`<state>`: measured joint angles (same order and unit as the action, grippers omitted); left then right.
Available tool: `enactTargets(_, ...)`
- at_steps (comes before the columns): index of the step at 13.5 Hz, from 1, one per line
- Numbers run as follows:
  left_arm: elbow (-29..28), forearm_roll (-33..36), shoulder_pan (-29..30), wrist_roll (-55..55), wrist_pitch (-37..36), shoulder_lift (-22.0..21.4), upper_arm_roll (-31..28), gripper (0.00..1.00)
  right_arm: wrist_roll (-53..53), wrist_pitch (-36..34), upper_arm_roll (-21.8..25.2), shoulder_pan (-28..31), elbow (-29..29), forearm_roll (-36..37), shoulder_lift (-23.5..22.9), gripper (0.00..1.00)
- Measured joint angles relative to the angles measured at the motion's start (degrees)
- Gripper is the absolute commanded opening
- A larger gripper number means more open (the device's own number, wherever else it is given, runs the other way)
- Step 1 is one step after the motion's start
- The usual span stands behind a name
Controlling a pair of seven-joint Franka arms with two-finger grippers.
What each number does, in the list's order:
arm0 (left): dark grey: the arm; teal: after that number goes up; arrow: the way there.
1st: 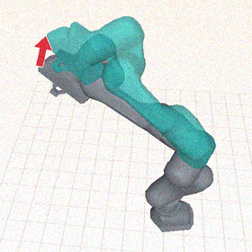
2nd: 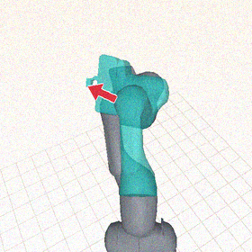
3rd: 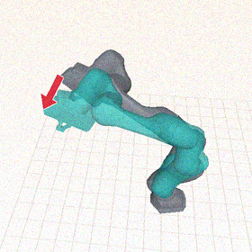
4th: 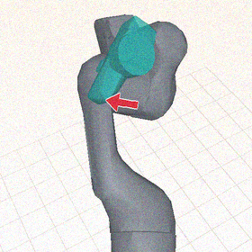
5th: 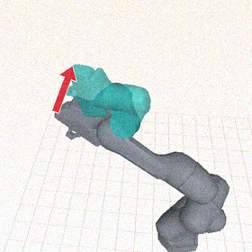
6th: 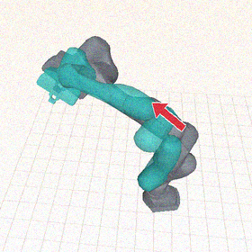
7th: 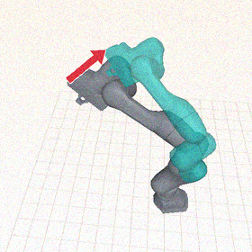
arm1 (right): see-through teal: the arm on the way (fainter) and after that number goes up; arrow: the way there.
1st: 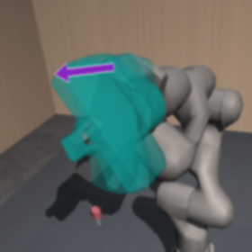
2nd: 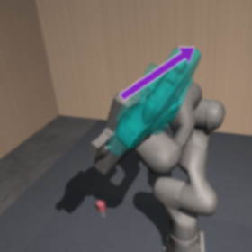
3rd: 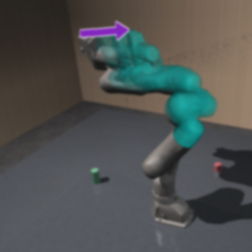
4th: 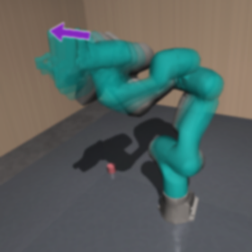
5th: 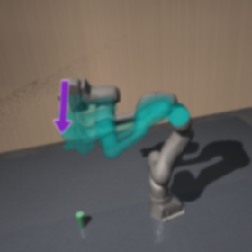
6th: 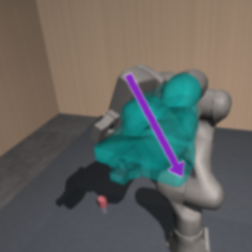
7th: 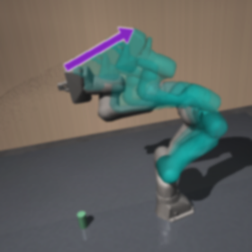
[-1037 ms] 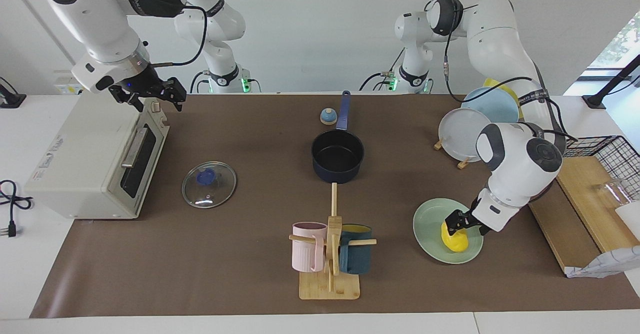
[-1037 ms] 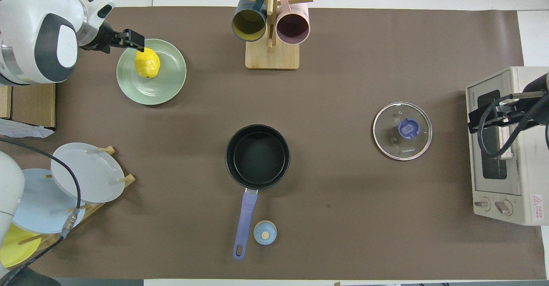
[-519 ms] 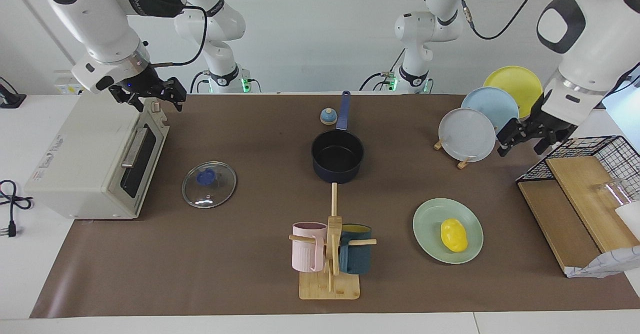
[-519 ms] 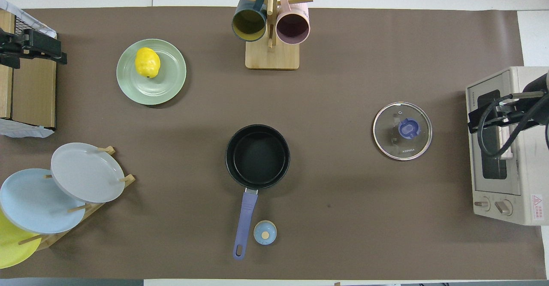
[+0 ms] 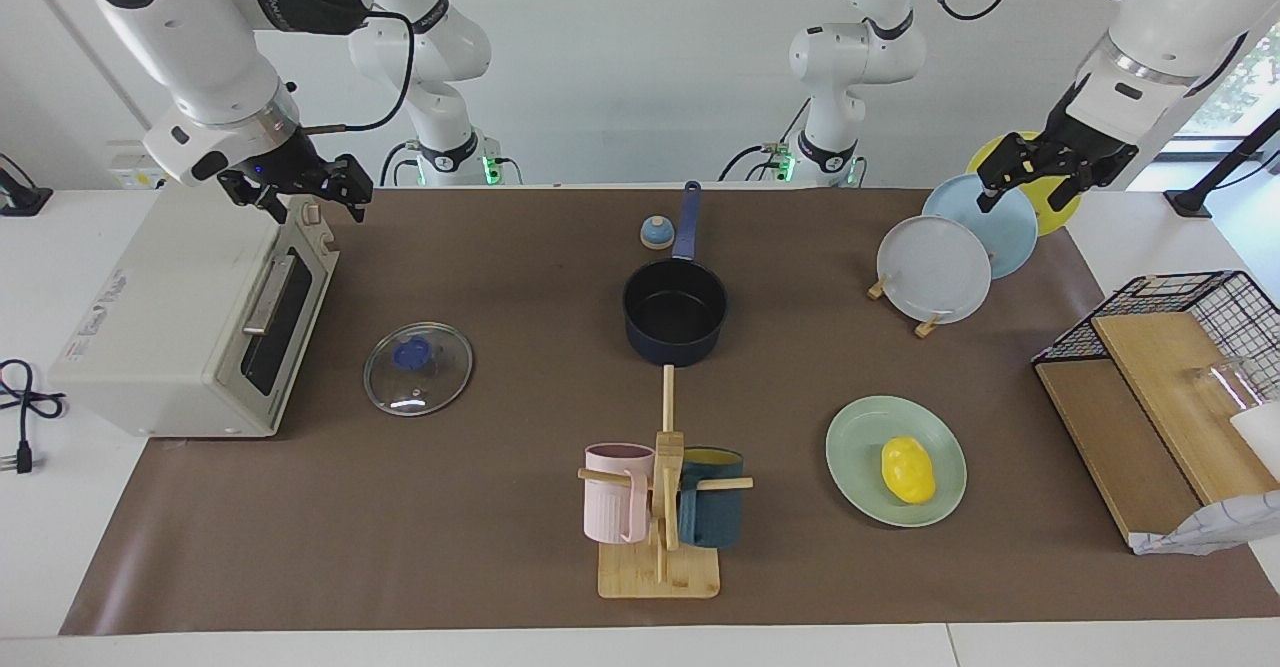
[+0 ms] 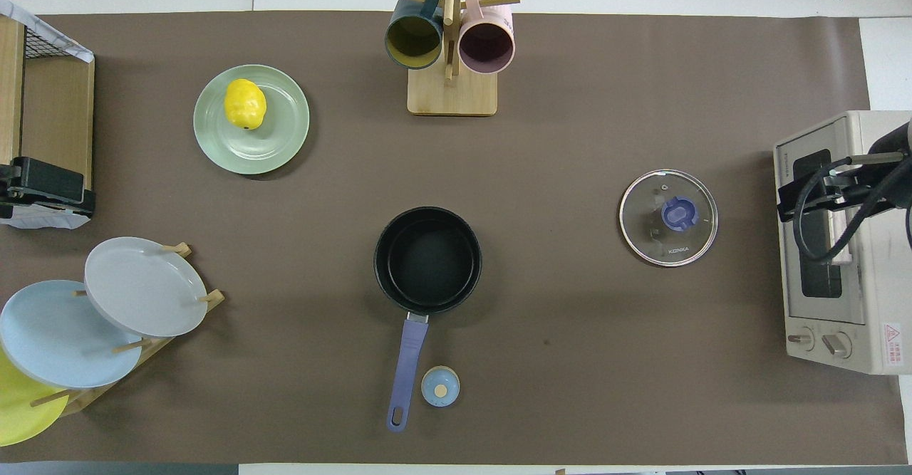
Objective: Transfer potato from pot to plate
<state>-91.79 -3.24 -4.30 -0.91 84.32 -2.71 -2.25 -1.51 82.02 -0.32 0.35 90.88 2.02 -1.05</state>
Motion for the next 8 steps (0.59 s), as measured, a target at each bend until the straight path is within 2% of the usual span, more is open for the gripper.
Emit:
enactTargets(2,-3.6,0.9,-0.2,0.1,1.6,-1.6,0.3,1.00,0.0,0.0,0.0,0.0,0.0,0.0,0.0,1.00)
enactTargets(3,-3.4,1.9,-0.7,0.1,1.7,-1.7,0.3,1.00,0.0,0.0,0.0,0.0,0.0,0.0,0.0,1.00)
enactTargets(8,2.8,3.6,-1.7,0.2,-0.1,-0.2,0.3,1.00,0.0,0.0,0.0,0.0,0.0,0.0,0.0,1.00)
